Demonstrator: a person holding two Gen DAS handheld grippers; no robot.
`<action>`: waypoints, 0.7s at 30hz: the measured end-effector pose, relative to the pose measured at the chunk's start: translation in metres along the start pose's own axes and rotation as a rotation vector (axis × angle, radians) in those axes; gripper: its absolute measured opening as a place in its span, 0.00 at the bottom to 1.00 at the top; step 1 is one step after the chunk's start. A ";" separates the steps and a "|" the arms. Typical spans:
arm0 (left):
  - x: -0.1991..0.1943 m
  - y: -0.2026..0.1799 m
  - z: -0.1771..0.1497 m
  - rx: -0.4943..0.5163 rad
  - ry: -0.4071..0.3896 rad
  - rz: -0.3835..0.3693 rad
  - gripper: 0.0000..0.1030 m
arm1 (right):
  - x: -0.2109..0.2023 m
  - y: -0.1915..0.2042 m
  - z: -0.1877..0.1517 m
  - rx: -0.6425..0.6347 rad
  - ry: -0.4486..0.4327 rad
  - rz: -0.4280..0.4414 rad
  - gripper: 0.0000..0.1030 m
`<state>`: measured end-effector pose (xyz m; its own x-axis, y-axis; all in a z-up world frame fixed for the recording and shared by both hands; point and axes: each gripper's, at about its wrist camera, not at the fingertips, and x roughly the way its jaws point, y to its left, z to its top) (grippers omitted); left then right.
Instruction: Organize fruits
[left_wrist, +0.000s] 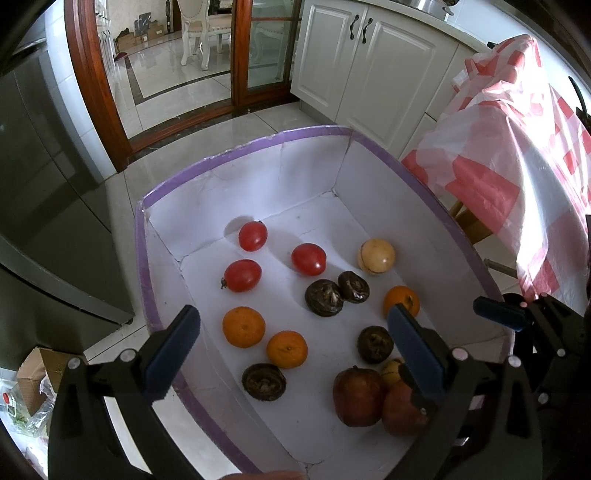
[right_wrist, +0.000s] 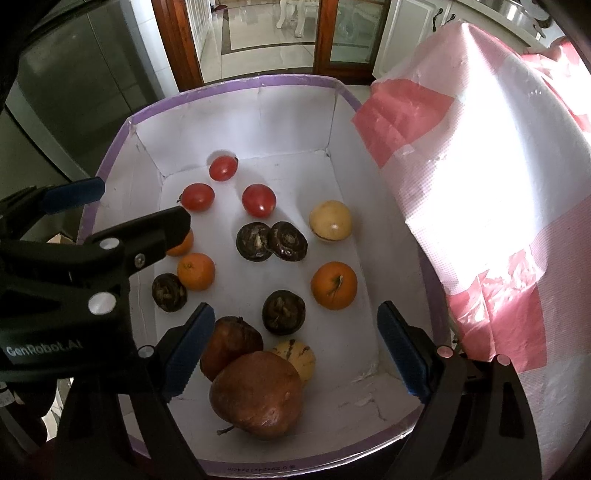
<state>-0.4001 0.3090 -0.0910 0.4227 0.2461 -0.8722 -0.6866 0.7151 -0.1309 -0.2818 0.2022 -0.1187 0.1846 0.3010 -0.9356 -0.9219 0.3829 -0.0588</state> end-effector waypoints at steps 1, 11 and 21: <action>0.001 -0.001 -0.001 0.000 0.001 0.000 0.99 | 0.000 0.000 0.000 0.000 0.000 0.000 0.84; 0.001 0.000 0.000 0.000 0.001 -0.001 0.99 | 0.001 0.000 -0.001 -0.002 0.002 0.001 0.84; 0.002 -0.002 -0.002 0.003 -0.013 0.023 0.99 | 0.000 0.000 -0.004 -0.004 0.005 0.002 0.84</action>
<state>-0.3989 0.3064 -0.0940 0.4142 0.2713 -0.8688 -0.6947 0.7110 -0.1092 -0.2826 0.1988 -0.1205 0.1815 0.2975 -0.9373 -0.9234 0.3793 -0.0584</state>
